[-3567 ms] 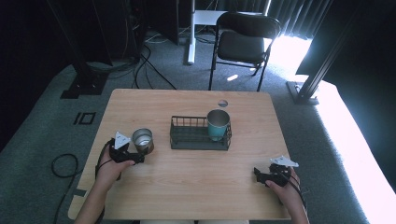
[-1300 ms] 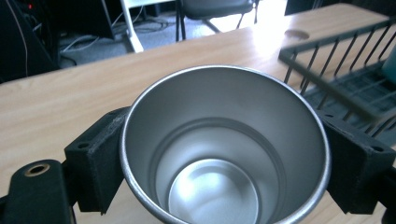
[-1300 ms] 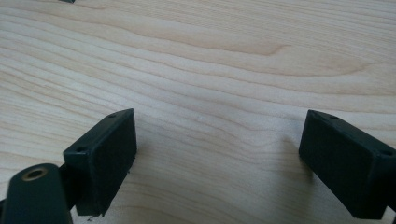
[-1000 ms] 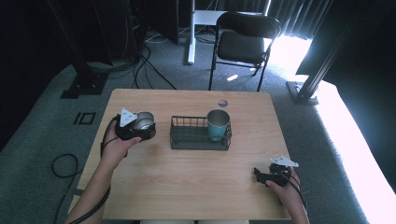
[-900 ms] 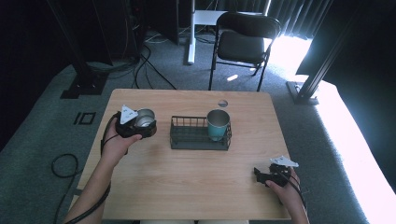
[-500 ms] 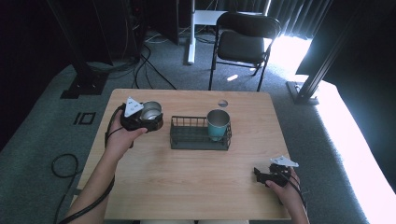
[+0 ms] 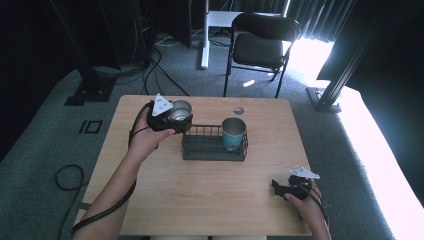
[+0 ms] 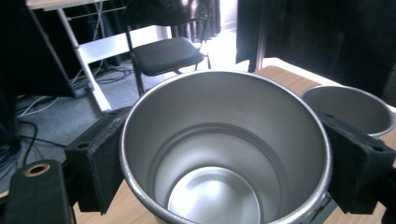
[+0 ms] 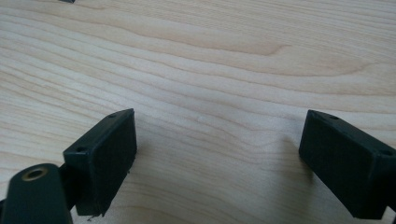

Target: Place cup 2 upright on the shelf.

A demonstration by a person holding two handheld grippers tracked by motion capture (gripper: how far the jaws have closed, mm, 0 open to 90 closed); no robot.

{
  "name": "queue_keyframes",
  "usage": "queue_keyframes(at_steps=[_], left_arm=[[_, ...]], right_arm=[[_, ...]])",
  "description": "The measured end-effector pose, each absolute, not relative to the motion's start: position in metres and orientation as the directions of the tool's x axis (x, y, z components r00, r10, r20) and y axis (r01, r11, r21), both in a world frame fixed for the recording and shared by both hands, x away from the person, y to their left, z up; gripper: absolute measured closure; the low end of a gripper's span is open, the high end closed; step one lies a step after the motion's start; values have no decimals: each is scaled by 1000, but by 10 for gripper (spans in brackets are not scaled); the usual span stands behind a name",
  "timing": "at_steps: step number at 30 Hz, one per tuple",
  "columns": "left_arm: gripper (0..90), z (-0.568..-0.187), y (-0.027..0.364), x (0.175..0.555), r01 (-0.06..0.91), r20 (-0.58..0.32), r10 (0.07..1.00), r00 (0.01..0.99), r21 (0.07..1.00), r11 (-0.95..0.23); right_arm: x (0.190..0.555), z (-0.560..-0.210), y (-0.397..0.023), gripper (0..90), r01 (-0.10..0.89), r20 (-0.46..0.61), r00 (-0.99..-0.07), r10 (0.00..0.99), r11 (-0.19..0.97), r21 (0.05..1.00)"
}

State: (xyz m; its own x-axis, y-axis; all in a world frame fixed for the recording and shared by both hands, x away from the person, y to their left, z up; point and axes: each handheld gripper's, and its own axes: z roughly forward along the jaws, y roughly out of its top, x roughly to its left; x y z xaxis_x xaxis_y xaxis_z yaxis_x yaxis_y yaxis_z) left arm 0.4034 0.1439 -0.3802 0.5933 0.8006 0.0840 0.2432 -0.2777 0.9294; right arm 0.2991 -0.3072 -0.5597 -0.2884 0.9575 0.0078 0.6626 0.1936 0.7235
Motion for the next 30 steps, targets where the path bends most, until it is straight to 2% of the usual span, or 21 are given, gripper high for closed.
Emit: queue_keyframes(at_steps=[12, 30], left_arm=[[140, -386, 110, 413, 255, 40, 756, 653, 929, -269], [140, -433, 86, 426, 326, -13, 735, 678, 902, -285]], right_arm=[[299, -560, -307, 108, 663, 8, -288, 958, 193, 723], [299, -560, -307, 108, 664, 9, -288, 957, 193, 723]])
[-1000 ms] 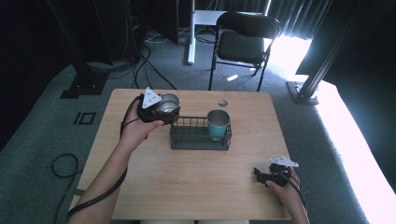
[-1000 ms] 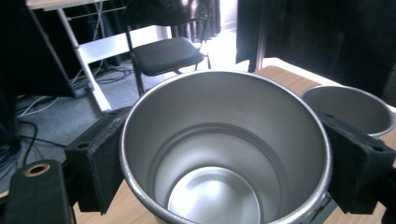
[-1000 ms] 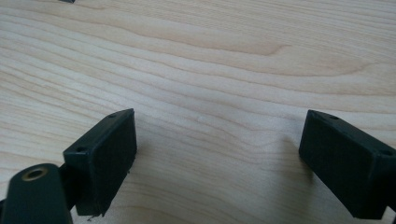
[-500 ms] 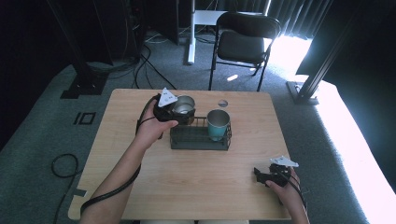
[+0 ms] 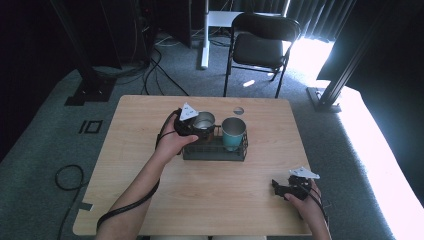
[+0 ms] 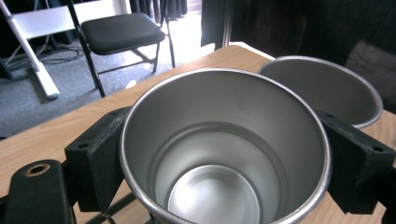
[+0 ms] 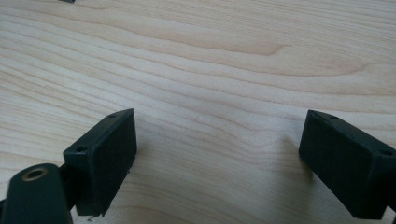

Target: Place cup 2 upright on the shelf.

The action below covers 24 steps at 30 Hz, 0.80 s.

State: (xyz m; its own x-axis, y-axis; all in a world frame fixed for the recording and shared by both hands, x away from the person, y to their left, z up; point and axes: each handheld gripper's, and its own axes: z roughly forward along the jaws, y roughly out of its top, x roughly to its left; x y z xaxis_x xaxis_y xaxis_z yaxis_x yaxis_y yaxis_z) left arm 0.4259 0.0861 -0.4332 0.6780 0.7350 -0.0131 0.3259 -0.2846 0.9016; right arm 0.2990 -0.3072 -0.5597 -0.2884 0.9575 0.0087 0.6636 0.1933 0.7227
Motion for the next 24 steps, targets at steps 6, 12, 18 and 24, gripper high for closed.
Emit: queue_keyframes(at_steps=[6, 12, 18, 24], left_arm=[[140, -442, 86, 429, 339, -16, 738, 675, 895, -291], [140, -451, 87, 429, 348, -13, 739, 674, 888, -302], [140, -460, 85, 429, 360, -14, 734, 679, 878, -317], [140, -468, 84, 430, 361, 2, 728, 685, 867, -342]], right_arm=[[299, -560, -307, 108, 664, 9, -288, 957, 193, 723], [299, -560, -307, 108, 664, 9, -288, 958, 193, 723], [299, -560, -307, 108, 664, 8, -289, 957, 194, 723], [299, -560, -307, 108, 664, 9, -288, 957, 193, 723]])
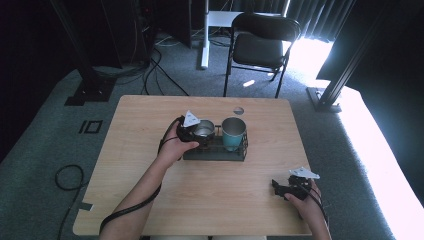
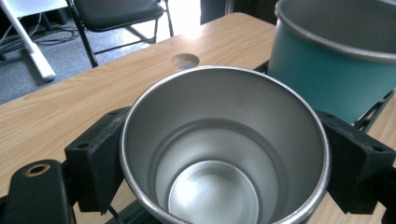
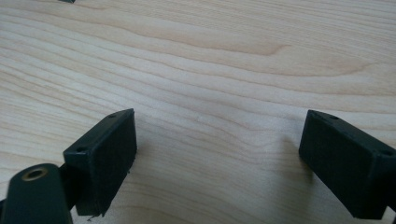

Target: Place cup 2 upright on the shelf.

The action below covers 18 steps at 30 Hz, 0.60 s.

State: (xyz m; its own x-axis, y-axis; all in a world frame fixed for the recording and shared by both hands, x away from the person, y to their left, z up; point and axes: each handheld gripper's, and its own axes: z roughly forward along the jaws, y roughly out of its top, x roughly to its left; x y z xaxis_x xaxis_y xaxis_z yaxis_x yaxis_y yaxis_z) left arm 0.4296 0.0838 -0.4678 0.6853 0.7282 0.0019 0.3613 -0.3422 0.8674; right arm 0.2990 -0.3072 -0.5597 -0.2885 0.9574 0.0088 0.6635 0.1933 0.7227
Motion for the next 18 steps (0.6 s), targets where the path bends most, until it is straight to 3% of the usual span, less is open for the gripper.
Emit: queue_keyframes(at_steps=[11, 18], left_arm=[[136, -475, 82, 429, 364, 5, 722, 691, 861, -355], [81, -468, 84, 429, 363, -16, 727, 686, 874, -323]], right_arm=[[299, -560, -307, 108, 664, 9, -288, 958, 193, 722], [299, -560, -307, 108, 664, 9, -289, 957, 193, 723]])
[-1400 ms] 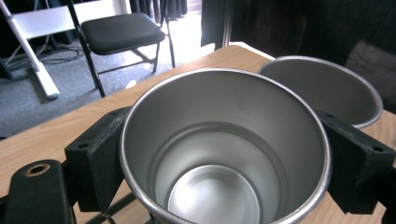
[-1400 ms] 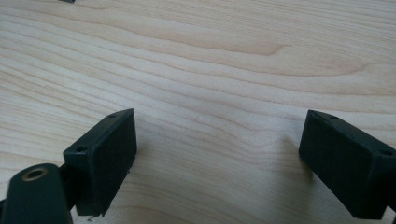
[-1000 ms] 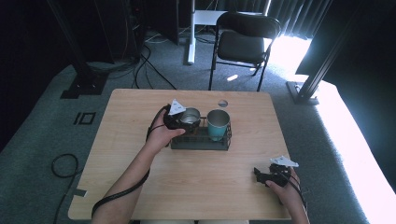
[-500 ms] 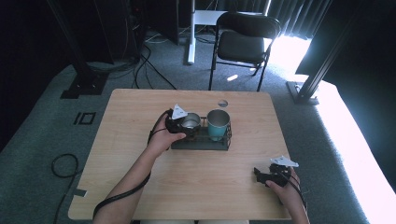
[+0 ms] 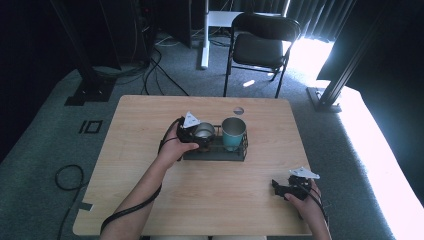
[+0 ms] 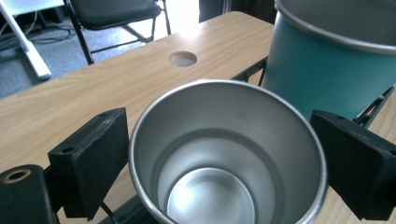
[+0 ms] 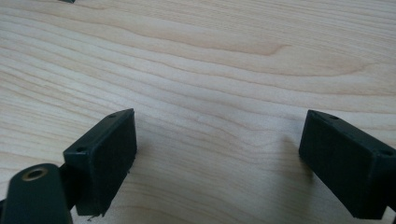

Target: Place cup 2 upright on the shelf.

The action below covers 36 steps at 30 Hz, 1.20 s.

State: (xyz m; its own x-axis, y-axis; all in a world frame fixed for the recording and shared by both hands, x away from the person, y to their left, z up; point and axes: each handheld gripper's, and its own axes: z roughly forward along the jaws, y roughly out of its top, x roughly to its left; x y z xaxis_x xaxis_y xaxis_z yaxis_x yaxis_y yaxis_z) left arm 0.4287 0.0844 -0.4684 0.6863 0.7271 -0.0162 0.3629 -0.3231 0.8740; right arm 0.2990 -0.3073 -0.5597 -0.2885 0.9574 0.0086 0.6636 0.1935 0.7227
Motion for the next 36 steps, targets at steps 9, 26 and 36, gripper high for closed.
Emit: queue_keyframes(at_steps=[9, 26, 36], left_arm=[[35, -457, 94, 420, 340, -23, 725, 688, 893, -295], [35, -446, 136, 406, 348, -53, 776, 628, 912, -219], [36, -449, 157, 400, 365, -64, 800, 597, 909, -200]], right_arm=[[299, -560, -307, 108, 664, 9, -289, 957, 194, 723], [299, -560, -307, 108, 664, 8, -289, 957, 194, 722], [299, -560, -307, 108, 664, 9, -288, 958, 193, 722]])
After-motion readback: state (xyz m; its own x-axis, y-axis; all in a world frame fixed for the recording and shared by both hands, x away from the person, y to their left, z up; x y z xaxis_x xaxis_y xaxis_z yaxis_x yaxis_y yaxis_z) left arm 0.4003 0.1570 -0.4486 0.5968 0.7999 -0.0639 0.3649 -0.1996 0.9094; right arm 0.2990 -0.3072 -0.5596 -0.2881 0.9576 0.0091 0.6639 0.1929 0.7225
